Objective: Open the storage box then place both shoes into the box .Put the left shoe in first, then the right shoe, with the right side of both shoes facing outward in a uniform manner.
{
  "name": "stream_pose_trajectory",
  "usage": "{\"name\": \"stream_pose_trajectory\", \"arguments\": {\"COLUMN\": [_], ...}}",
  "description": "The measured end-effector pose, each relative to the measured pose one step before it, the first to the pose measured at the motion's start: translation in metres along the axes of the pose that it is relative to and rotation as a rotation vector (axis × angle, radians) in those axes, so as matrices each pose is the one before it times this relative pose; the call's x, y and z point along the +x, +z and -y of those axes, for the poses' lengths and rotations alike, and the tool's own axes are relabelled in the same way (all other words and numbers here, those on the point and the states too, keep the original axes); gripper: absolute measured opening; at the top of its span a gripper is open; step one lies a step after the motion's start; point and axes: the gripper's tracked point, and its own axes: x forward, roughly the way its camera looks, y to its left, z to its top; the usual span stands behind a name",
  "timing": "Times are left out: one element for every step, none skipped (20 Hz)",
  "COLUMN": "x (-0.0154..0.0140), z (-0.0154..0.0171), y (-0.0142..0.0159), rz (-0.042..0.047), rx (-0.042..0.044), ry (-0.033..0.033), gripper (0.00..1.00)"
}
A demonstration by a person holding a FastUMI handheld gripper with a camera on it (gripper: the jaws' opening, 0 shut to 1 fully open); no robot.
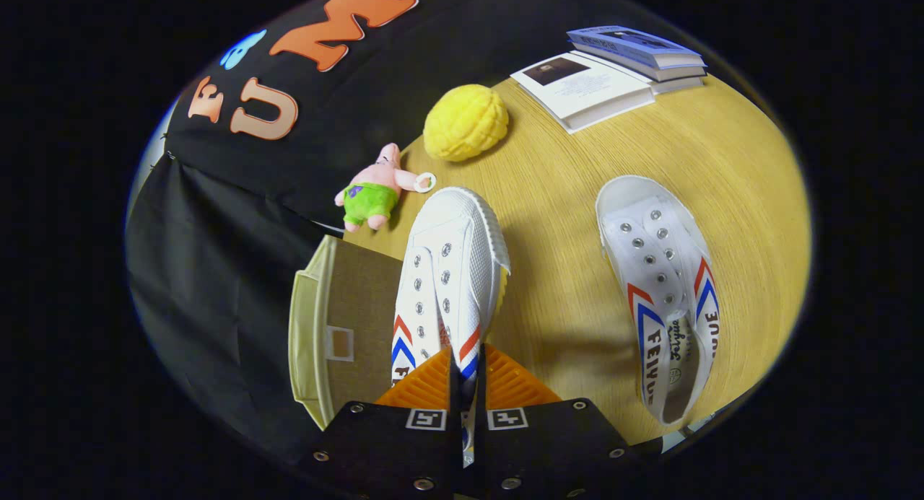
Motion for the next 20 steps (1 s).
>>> {"name": "stream_pose_trajectory", "arguments": {"x": [-0.00654,-0.00465,-0.0039,-0.00239,-0.0018,-0.00093,0.00104,0.00202,0.00341,0.00598,0.00755,0.00725,0.00867,0.00806,0.00633,0.00634,0.00635,0.00592,0.00564,0.00567], "z": [-0.01271,-0.01248,-0.01405,-0.01399,-0.01527,-0.01589,-0.0164,-0.01434,-0.01458,-0.01102,-0.01169,-0.01022,-0.0093,-0.00815,-0.00586,-0.00438,-0.00471,-0.00474,-0.00364,-0.00272], "y": [0.0051,0.00332,0.00508,0.00272,0.00297,0.00311,0.00232,0.00196,0.00041,0.00114,-0.00068,-0.00334,-0.00369,-0.00205,-0.00744,-0.00324,-0.00412,-0.0027,-0.00426,-0.00478], "rz": [0.01552,0.01211,0.01274,0.00736,0.00696,-0.00012,0.00107,-0.00247,-0.00169,-0.00101,-0.00388,-0.00958,-0.01269,-0.01335,-0.01659,-0.01152,-0.01553,-0.015,-0.02507,-0.03131], "rx": [-0.00443,-0.01223,-0.01108,-0.01427,-0.01102,-0.01714,-0.02477,-0.02962,-0.03102,-0.03276,-0.03287,-0.03069,-0.02731,-0.02579,-0.03148,-0.02955,-0.03478,-0.02774,-0.02766,-0.02203], "ry": [0.01779,0.02019,0.02027,0.02198,0.02182,0.02451,0.026,0.02249,0.0172,0.01266,0.01063,0.00929,0.00923,0.00668,0.00168,-0.00189,-0.00177,-0.00323,0.00128,0.00122], "gripper": [0.06,0.06,0.06,0.06,0.06,0.06,0.06,0.06,0.06,0.06,0.06,0.06,0.06,0.06,0.06,0.06,0.06,0.06,0.06,0.06]}}
